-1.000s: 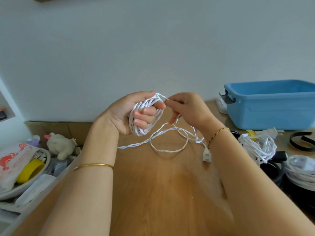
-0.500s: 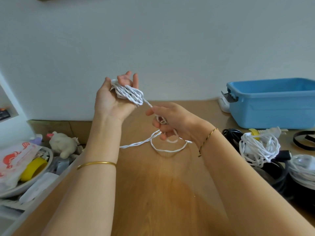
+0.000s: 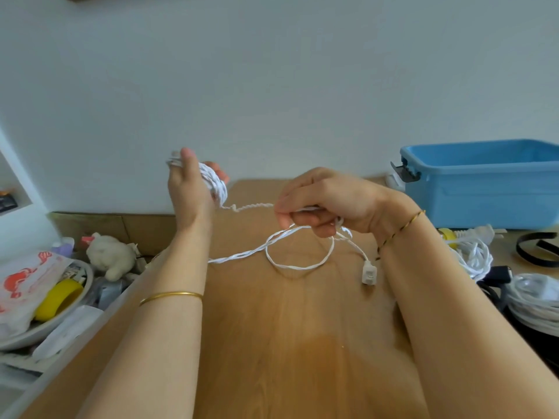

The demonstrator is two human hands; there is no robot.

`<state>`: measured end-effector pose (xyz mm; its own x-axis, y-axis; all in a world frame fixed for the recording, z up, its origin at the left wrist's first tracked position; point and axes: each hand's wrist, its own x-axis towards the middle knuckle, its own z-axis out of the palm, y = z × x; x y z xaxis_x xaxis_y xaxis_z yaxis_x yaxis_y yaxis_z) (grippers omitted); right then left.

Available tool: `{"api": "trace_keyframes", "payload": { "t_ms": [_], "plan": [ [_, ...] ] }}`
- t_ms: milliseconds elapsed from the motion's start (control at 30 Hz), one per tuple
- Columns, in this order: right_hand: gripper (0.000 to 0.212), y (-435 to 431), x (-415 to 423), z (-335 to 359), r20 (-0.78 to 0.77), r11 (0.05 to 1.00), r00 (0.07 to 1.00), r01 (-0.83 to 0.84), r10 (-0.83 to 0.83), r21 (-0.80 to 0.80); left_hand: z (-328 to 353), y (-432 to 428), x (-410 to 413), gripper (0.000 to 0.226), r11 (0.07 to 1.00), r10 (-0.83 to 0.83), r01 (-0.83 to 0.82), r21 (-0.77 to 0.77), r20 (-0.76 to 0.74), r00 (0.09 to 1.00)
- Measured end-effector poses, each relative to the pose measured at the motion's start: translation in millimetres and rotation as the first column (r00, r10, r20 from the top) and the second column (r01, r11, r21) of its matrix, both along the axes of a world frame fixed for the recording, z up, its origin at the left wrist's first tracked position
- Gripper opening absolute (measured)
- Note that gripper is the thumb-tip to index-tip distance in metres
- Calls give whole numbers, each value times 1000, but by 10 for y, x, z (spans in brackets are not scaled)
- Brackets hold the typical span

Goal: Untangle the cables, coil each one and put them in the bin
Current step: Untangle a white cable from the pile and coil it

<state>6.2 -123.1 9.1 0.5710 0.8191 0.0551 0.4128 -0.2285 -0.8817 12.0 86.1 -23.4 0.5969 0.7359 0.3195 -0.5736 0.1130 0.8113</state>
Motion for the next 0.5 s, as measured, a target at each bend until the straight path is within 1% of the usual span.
{"api": "trace_keyframes", "payload": {
  "t_ms": [67,133,233,300,367,400,467,500],
  "plan": [
    [30,0,-19,38,39,997,999,15,-18,70,-56,-62,15,27,977,57,-41,209,-74,996],
    [32,-15,-21,77,60,988,997,45,-54,150,-81,-103,23,26,916,119,-66,396,-109,987],
    [33,-27,-17,128,52,959,990,111,-129,261,-45,-200,17,22,819,134,-36,572,-129,983],
    [35,-19,-9,146,7,922,982,174,-188,345,-8,-315,-11,18,749,94,64,660,-201,975],
    [36,-13,20,149,-49,868,968,241,-244,435,33,-438,-47,15,685,26,220,695,-325,945],
    [36,-14,38,147,-71,838,960,273,-272,473,51,-475,-60,21,658,-6,300,691,-394,919],
    [35,-33,77,137,-104,784,940,329,-325,526,88,-497,-98,39,628,-118,476,616,-529,840],
    [35,-50,101,130,-118,761,930,354,-349,543,103,-496,-116,46,612,-237,584,533,-581,779]
  ]
}}
